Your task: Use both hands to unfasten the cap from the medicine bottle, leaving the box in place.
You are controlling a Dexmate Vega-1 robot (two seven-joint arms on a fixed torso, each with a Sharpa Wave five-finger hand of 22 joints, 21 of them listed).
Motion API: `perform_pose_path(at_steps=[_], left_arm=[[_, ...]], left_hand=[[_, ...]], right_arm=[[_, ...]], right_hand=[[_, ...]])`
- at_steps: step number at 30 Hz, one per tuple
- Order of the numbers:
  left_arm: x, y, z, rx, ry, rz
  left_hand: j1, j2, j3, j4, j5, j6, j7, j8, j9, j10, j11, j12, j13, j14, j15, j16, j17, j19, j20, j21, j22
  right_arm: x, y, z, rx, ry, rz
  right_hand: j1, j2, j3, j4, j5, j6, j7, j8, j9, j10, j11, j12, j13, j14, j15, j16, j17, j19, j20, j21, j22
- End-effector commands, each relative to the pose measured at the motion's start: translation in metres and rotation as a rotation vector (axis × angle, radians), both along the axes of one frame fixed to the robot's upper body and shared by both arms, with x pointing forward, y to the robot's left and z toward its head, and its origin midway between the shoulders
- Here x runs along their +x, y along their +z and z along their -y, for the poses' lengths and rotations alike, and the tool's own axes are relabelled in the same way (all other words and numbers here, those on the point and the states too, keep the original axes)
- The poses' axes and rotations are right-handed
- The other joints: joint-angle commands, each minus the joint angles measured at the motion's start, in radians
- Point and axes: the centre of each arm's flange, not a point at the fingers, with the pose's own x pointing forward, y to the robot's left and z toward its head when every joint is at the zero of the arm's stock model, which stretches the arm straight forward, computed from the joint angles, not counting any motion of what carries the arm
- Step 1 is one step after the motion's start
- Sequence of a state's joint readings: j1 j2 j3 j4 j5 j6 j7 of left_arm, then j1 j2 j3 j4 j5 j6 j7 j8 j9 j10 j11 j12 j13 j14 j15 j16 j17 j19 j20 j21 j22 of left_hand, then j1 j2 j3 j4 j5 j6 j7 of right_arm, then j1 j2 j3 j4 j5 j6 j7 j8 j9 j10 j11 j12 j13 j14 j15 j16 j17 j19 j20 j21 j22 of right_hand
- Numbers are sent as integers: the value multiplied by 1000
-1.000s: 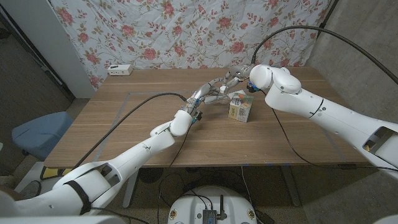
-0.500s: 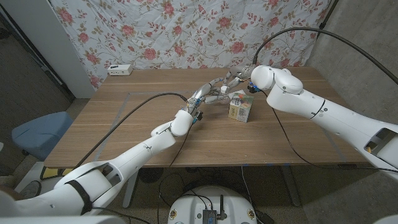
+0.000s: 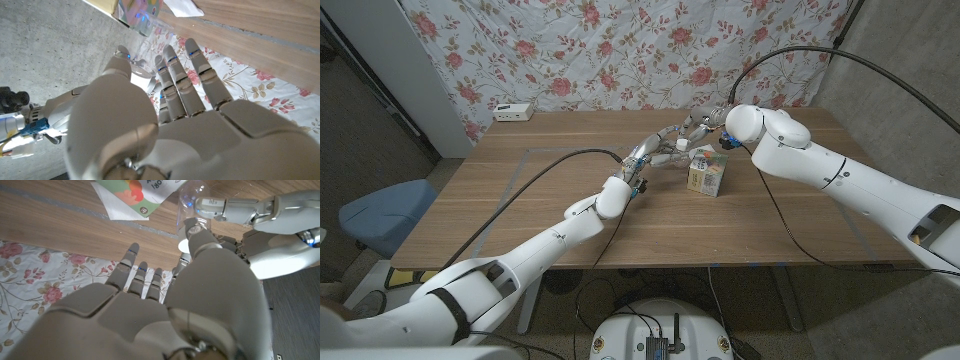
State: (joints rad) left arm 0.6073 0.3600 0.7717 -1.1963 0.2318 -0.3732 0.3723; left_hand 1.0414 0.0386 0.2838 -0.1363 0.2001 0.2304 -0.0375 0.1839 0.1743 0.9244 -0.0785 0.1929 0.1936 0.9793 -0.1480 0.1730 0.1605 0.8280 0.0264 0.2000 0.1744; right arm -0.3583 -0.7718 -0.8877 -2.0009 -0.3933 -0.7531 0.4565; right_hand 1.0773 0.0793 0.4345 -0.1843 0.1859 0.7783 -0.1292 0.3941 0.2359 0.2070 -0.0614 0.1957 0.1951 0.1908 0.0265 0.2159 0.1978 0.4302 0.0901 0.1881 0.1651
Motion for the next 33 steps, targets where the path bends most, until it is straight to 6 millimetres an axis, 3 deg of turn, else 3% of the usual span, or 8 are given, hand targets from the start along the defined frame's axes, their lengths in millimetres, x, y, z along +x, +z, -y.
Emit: perform_pose_path(at_steps=[1,18,33], left_arm=[[3,-1,-1,-6,3,-4],[7,1,-2,-8,2,-4],[7,-1,-3,-16,9,-5]], left_hand=[[-3,9,10,3,7,6,1,4,3,55,-46,4,2,8,-38,4,4,-5,0,0,2],[-5,10,13,3,7,9,-2,5,3,53,-46,3,2,8,-38,3,4,-6,-1,0,2],[-6,9,17,2,7,11,-3,4,3,55,-47,3,3,8,-40,3,3,-6,-2,0,2]], right_arm=[[2,2,-3,3,28,-23],[4,5,-5,5,47,-21],[3,6,-7,-14,62,-47]], right_hand=[[13,6,12,0,7,89,-93,-6,1,-1,-14,-1,3,-1,-5,-2,5,-6,-1,0,5],[46,8,19,-2,8,93,-93,-15,-7,-6,-21,-2,3,-6,-13,-4,4,-15,-3,-1,5],[80,-28,3,6,0,-4,-92,-78,-26,-61,0,-11,3,-38,15,-11,4,-45,14,-3,5]])
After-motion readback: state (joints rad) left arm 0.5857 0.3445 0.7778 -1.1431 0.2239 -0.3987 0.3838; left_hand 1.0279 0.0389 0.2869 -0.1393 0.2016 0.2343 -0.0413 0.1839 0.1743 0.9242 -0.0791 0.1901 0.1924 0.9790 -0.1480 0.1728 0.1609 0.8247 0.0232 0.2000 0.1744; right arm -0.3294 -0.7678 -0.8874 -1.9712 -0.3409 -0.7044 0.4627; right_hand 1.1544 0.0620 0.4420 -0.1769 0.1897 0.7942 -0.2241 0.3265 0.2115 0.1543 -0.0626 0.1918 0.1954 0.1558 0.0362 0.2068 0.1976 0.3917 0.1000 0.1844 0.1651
